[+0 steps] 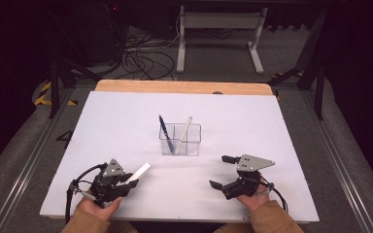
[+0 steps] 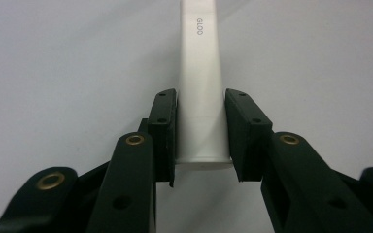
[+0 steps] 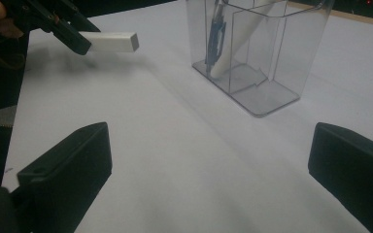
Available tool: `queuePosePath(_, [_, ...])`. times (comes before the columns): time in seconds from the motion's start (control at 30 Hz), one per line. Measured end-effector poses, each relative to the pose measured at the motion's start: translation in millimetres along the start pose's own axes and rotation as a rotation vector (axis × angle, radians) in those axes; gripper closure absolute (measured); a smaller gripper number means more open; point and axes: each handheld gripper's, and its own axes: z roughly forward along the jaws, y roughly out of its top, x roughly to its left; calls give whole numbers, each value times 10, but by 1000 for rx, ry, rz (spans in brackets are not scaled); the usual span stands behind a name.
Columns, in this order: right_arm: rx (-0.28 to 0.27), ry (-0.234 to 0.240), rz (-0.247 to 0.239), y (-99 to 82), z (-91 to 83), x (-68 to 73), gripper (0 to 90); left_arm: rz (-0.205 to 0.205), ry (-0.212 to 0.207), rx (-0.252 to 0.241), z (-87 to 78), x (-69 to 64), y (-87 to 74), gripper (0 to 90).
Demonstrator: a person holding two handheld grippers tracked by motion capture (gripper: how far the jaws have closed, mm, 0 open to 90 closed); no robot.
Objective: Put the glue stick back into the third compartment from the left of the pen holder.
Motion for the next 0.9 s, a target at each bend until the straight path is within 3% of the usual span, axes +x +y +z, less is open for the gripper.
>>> queuePosePath(0.2, [1, -1, -1, 0, 2, 2, 26, 3, -18, -3, -49, -1, 66, 672])
queuePosePath(0.5, [7, 0, 0, -1, 7, 2, 26, 31, -46, -12, -175, -30, 276, 672])
queuePosePath(0.63, [6, 0, 0, -2, 6, 2, 26, 64, -54, -12, -214, -43, 371, 672])
queuePosePath(0.9, [6, 0, -1, -3, 6, 3, 26, 75, -78, -19, -237, -77, 483, 671])
